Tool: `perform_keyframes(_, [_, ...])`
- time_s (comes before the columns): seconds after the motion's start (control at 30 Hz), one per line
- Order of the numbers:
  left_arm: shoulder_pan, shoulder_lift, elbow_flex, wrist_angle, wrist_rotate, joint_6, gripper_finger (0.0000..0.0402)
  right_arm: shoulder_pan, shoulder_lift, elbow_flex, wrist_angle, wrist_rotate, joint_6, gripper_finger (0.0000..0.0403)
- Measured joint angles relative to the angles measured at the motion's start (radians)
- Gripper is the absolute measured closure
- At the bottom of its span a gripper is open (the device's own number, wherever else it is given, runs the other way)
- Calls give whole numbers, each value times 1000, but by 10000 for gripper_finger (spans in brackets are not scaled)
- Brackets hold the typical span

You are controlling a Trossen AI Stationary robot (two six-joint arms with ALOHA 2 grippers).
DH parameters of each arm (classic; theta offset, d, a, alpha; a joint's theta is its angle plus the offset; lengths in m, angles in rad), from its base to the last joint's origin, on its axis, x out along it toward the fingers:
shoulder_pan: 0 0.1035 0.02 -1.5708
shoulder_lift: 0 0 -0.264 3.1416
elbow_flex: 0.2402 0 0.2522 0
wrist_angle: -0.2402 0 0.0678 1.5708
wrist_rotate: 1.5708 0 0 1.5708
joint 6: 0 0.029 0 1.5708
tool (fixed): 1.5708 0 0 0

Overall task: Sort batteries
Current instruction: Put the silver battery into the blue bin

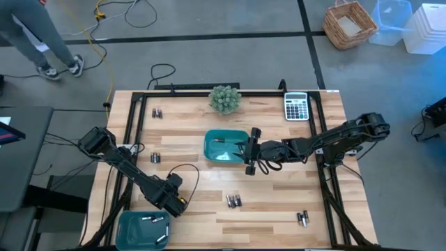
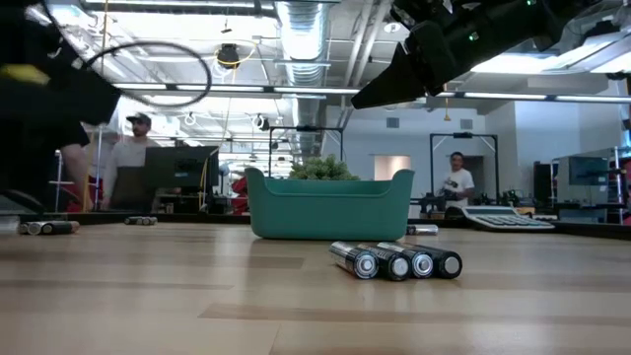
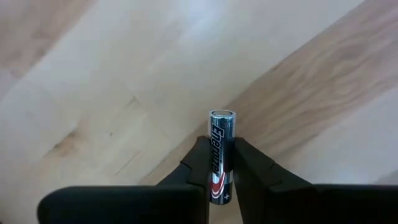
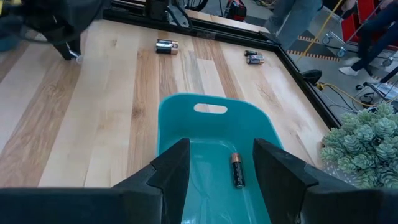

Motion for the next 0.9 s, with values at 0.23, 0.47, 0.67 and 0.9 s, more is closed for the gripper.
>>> perform_keyframes(0.23, [0, -30, 73, -70, -65, 102, 366, 0, 0, 0, 0, 0, 0, 210])
perform_keyframes(0.47, [-20, -30, 217, -175, -55, 250, 366, 0, 0, 0, 0, 0, 3, 210])
perform_keyframes(0.67, [-91, -30, 359, -195, -51, 362, 366, 0, 0, 0, -1, 0, 3, 210])
perform_keyframes(0.9, [-206, -30, 415, -152, 26, 164, 366, -6, 0, 0, -5, 0, 3, 210])
